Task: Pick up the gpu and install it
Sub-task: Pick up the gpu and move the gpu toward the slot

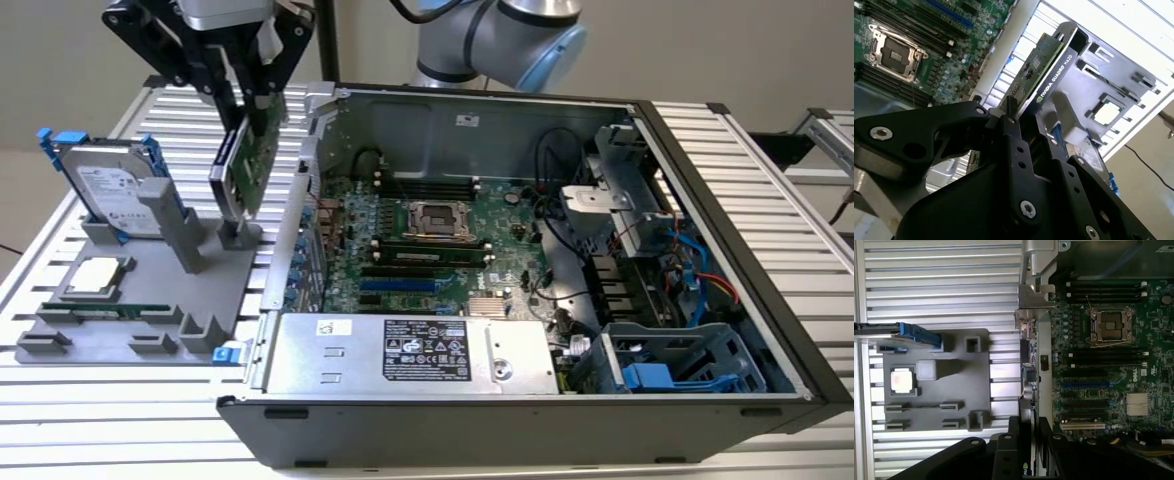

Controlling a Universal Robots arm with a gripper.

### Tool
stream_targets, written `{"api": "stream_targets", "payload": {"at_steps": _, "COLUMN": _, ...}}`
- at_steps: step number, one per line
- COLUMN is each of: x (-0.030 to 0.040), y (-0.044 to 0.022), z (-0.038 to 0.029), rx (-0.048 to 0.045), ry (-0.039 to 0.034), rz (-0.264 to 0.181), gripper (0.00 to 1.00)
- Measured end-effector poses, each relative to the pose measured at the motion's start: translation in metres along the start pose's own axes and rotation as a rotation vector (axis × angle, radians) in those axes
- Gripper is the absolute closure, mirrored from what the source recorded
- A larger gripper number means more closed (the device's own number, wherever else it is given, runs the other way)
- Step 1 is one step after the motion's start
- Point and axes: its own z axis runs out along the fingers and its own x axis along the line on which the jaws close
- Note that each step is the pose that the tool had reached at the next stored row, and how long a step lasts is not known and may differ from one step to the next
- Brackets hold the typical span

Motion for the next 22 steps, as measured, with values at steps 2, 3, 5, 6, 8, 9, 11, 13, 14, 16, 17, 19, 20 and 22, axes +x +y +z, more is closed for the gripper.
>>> {"api": "stream_targets", "payload": {"at_steps": 2, "x": -0.0025, "y": 0.0001, "z": 0.0, "rx": 0.0, "ry": 0.0, "rz": 0.0, "gripper": 1.0}}
{"api": "stream_targets", "payload": {"at_steps": 3, "x": -0.0037, "y": 0.0002, "z": 0.0001, "rx": 0.0, "ry": 0.0, "rz": 0.0, "gripper": 1.0}}
{"api": "stream_targets", "payload": {"at_steps": 5, "x": -0.0062, "y": 0.0003, "z": 0.0002, "rx": -0.0001, "ry": 0.0, "rz": 0.0, "gripper": 1.0}}
{"api": "stream_targets", "payload": {"at_steps": 6, "x": -0.0074, "y": 0.0004, "z": 0.0002, "rx": 0.0, "ry": 0.0, "rz": 0.0, "gripper": 1.0}}
{"api": "stream_targets", "payload": {"at_steps": 8, "x": -0.0099, "y": 0.0005, "z": 0.0002, "rx": 0.0001, "ry": 0.0, "rz": 0.0, "gripper": 1.0}}
{"api": "stream_targets", "payload": {"at_steps": 9, "x": -0.0111, "y": 0.0006, "z": 0.0002, "rx": 0.0, "ry": 0.0, "rz": 0.0, "gripper": 1.0}}
{"api": "stream_targets", "payload": {"at_steps": 11, "x": -0.0135, "y": 0.0007, "z": 0.0003, "rx": 0.0001, "ry": 0.0, "rz": 0.0, "gripper": 1.0}}
{"api": "stream_targets", "payload": {"at_steps": 13, "x": -0.0158, "y": 0.0008, "z": 0.0003, "rx": 0.0, "ry": 0.0, "rz": 0.0, "gripper": 1.0}}
{"api": "stream_targets", "payload": {"at_steps": 14, "x": -0.0169, "y": 0.0009, "z": 0.0003, "rx": 0.0, "ry": 0.0, "rz": 0.0, "gripper": 1.0}}
{"api": "stream_targets", "payload": {"at_steps": 16, "x": -0.0192, "y": 0.001, "z": 0.0004, "rx": 0.0, "ry": 0.0, "rz": 0.0, "gripper": 1.0}}
{"api": "stream_targets", "payload": {"at_steps": 17, "x": -0.0203, "y": 0.001, "z": 0.0004, "rx": 0.0, "ry": 0.0, "rz": 0.0, "gripper": 1.0}}
{"api": "stream_targets", "payload": {"at_steps": 19, "x": -0.0225, "y": 0.0011, "z": 0.0005, "rx": 0.0, "ry": 0.0, "rz": 0.0, "gripper": 1.0}}
{"api": "stream_targets", "payload": {"at_steps": 20, "x": -0.0238, "y": 0.0012, "z": 0.0005, "rx": 0.0001, "ry": 0.0001, "rz": 0.0, "gripper": 1.0}}
{"api": "stream_targets", "payload": {"at_steps": 22, "x": -0.0259, "y": 0.0013, "z": 0.0006, "rx": 0.0, "ry": 0.0, "rz": 0.0, "gripper": 1.0}}
